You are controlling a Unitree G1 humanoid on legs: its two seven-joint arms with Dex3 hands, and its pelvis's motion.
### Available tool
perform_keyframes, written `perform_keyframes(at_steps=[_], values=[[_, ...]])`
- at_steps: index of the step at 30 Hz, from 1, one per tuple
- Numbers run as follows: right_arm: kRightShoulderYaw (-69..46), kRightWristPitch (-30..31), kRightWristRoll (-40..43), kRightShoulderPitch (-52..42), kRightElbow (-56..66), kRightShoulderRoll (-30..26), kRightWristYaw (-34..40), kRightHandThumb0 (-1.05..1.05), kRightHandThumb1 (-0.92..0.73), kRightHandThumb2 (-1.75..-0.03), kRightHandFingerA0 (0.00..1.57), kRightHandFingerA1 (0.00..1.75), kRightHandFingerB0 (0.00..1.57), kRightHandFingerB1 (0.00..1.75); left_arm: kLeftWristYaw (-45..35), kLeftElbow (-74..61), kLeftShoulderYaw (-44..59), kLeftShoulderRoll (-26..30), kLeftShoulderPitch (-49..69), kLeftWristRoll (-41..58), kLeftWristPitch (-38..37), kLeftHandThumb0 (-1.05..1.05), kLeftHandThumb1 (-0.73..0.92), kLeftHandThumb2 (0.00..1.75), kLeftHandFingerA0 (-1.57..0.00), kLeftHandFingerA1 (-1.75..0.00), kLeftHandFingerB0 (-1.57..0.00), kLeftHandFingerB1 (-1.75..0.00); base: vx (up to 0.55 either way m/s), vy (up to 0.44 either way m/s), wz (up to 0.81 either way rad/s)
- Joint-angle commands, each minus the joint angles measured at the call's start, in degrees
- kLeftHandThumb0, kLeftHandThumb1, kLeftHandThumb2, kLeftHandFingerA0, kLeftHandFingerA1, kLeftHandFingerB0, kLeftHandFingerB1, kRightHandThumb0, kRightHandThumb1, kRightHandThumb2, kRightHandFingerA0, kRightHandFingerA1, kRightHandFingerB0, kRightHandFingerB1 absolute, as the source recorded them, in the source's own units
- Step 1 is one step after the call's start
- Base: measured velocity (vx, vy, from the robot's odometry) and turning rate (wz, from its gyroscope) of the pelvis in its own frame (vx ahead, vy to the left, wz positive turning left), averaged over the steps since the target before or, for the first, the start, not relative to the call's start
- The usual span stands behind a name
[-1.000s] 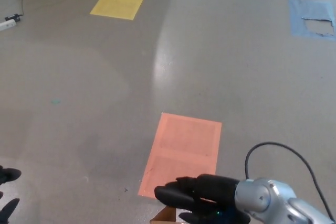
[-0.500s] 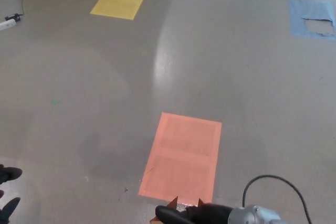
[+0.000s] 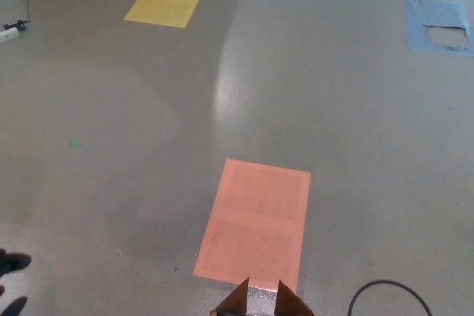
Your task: An air pump is kept on top of a storage box on the floor and the robot uses its right hand to press down on the handle of the pump to compress it
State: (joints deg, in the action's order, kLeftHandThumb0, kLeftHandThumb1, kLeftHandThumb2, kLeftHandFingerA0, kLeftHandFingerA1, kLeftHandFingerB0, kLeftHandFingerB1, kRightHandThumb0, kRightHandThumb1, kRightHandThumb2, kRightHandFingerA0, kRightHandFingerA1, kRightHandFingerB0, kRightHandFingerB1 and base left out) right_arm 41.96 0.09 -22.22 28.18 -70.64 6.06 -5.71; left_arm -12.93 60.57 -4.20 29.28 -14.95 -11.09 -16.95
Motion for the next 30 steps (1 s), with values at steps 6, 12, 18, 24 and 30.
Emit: perform_keyframes(at_steps=[6, 12, 18, 24, 30], values=[[0.7, -2.6, -6.2, -5.4, -4.6, 1.9, 8.6, -0.92, -0.65, -1.04, 0.09, 0.31, 0.08, 0.17, 0.4, -3.5, -0.9, 0.7, 6.8, -0.7, -1.7, -0.53, 0.83, 0.65, -0.26, -0.34, -0.21, -0.30, 0.00, 0.000, 0.00], [-1.5, -2.0, -6.6, -1.1, -5.3, 2.3, 7.8, -0.93, -0.65, -1.04, 0.08, 0.28, 0.08, 0.16, 0.3, -3.3, -0.8, 1.3, 2.9, -1.0, -0.5, -0.28, 0.59, 1.09, -0.08, -0.50, -0.07, -0.49, 0.00, 0.000, 0.00], [-3.6, -3.6, -6.7, 1.6, -4.8, 1.2, 7.9, -0.92, -0.66, -1.04, 0.08, 0.26, 0.07, 0.15, 0.4, -3.1, -1.3, 1.6, 1.1, -1.6, 0.8, -0.28, 0.58, 1.09, -0.08, -0.50, -0.07, -0.49, 0.06, 0.000, 0.01], [-6.0, -7.1, -6.9, 5.4, -2.3, 0.1, 7.9, -0.96, -0.68, -1.09, 0.08, 0.30, 0.08, 0.14, 0.0, -3.3, -0.6, 2.1, -0.1, -1.2, 1.2, -0.52, 0.82, 0.65, -0.27, -0.34, -0.21, -0.30, 0.00, 0.000, 0.00], [-8.6, -12.1, -6.0, 7.2, 9.9, -3.0, 5.3, -0.93, -0.70, -1.07, 0.04, 0.24, 0.04, 0.13, 0.1, -2.9, -0.3, 2.5, 0.1, -1.2, 0.4, -0.53, 0.82, 0.64, -0.29, -0.34, -0.21, -0.30, 0.00, 0.000, 0.00]])
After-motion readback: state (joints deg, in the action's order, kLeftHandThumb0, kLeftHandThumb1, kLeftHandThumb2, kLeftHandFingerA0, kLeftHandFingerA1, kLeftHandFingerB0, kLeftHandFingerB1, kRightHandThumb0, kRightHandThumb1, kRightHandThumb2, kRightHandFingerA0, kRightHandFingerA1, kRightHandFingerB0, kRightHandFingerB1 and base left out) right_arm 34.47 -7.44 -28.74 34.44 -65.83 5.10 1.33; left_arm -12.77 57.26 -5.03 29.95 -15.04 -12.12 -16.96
